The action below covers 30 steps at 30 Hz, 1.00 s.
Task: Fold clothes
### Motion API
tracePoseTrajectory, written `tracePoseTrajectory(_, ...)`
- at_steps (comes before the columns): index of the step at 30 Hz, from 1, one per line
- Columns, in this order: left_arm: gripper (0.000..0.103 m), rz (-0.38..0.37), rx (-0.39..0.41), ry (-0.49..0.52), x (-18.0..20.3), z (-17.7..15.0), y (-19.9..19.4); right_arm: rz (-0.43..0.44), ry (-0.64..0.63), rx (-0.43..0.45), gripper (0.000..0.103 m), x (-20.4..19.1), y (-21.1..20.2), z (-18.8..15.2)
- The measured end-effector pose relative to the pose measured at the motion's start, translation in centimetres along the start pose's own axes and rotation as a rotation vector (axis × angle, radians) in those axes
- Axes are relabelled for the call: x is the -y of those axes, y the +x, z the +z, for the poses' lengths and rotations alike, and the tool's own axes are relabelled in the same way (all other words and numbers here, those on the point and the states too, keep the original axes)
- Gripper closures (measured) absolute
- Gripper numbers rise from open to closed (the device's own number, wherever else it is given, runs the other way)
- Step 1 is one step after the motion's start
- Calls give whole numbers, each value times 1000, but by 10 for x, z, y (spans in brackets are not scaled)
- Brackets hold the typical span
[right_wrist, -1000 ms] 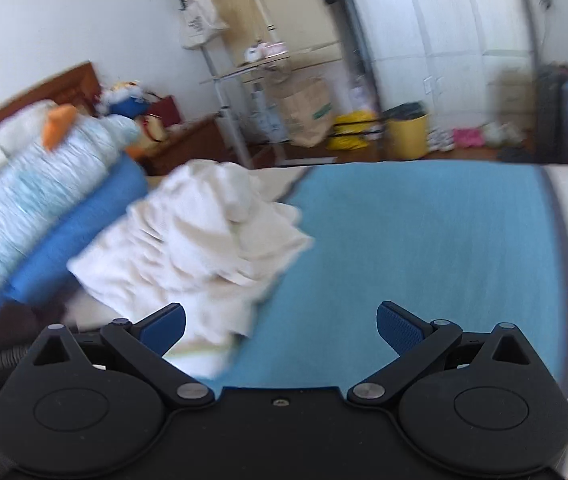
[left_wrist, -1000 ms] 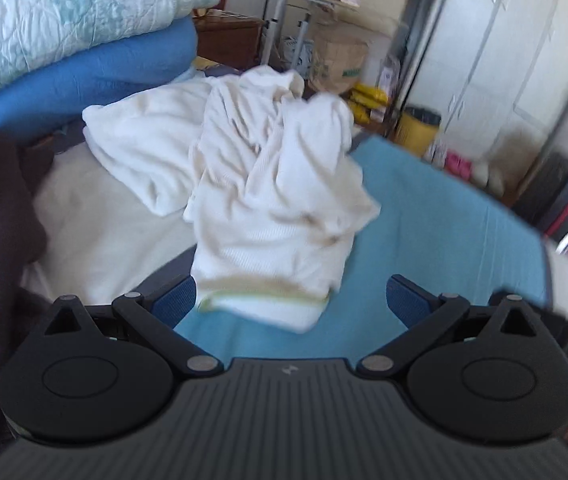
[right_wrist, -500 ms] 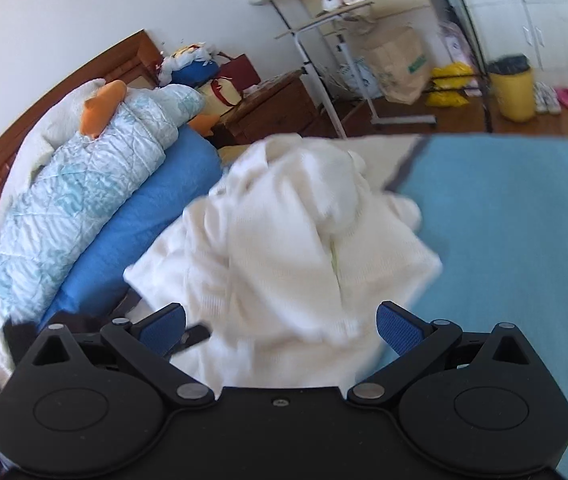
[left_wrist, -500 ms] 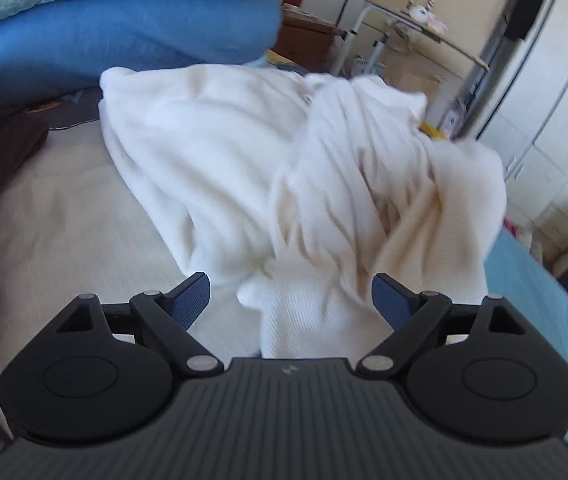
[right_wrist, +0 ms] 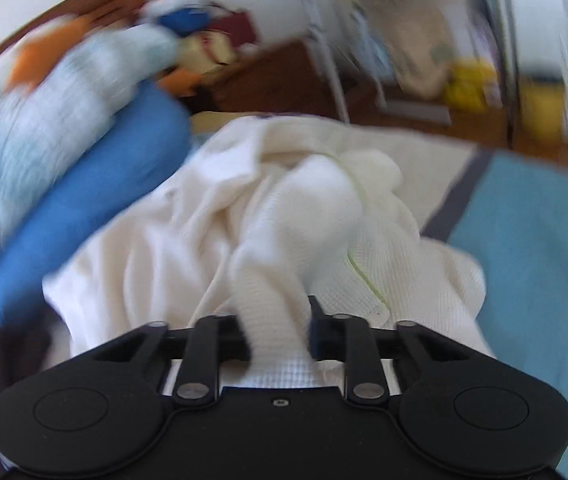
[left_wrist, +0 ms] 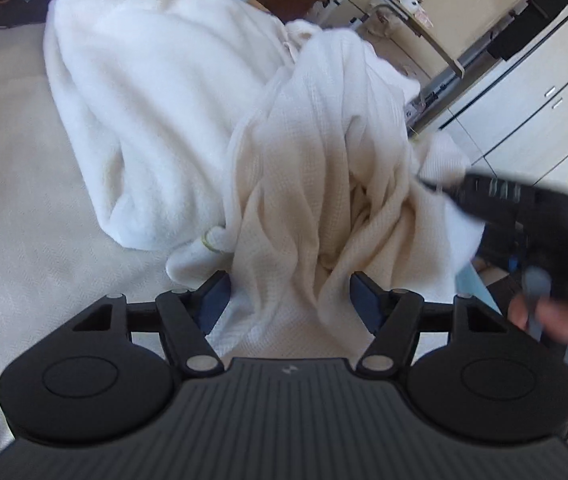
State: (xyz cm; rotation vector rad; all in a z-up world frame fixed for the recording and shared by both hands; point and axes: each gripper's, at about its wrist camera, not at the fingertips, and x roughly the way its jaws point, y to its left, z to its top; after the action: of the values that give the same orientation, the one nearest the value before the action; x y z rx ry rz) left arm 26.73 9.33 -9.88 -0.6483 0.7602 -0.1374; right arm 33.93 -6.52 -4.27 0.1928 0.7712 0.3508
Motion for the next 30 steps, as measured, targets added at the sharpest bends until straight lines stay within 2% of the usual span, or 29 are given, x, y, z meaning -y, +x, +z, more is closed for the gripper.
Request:
tracePoseTrajectory(1, 38, 9, 44, 32, 4, 0, -6, 11, -25, -3, 88, -7, -7, -9)
tracePoseTrajectory(4, 38, -1, 200, 131, 23, 2, -30, 117, -35, -22, 90, -19, -40, -38)
tracePoseTrajectory(8, 35, -91, 264, 171, 37, 4, -51, 205, -68, -81, 91, -18, -81, -70)
tracePoseTrajectory(10, 35, -74, 264, 175, 36, 6, -53, 221, -109, -148, 91, -16, -99, -86)
tracePoseTrajectory(13, 34, -49, 244, 154, 28, 6, -55, 195, -233, -226, 91, -14, -134, -106)
tracePoseTrajectory(17, 34, -58, 179, 67, 12, 1, -49, 185, -305, -258, 92, -8, -184, -121)
tracePoseTrajectory(19, 31, -51, 120, 58, 8, 1, -39, 157, -315, -238, 92, -3, -205, -123)
tracePoseTrajectory(20, 21, -24, 77, 64, 9, 0, -33, 132, -322, -224, 92, -1, -213, -122)
tracePoseTrajectory(21, 17, 19, 16, 82, 11, -2, -24, 107, -330, -211, 92, 0, -220, -122)
tracePoseTrajectory(22, 17, 55, -18, 104, 13, -4, -17, 68, -375, -200, 92, -3, -220, -115)
tracePoseTrajectory(24, 17, 101, -7, 127, 15, -9, -11, -11, -463, -179, 92, -10, -219, -101)
tracePoseTrajectory(26, 17, 102, 14, 97, 11, -6, -14, -22, -505, -122, 92, -18, -217, -76)
tracePoseTrajectory(29, 16, 114, 55, 37, 0, 0, -23, 8, -441, 46, 92, -26, -211, -31)
tracePoseTrajectory(30, 16, 162, 53, 28, -4, 1, -25, 24, -409, 102, 90, -28, -208, -17)
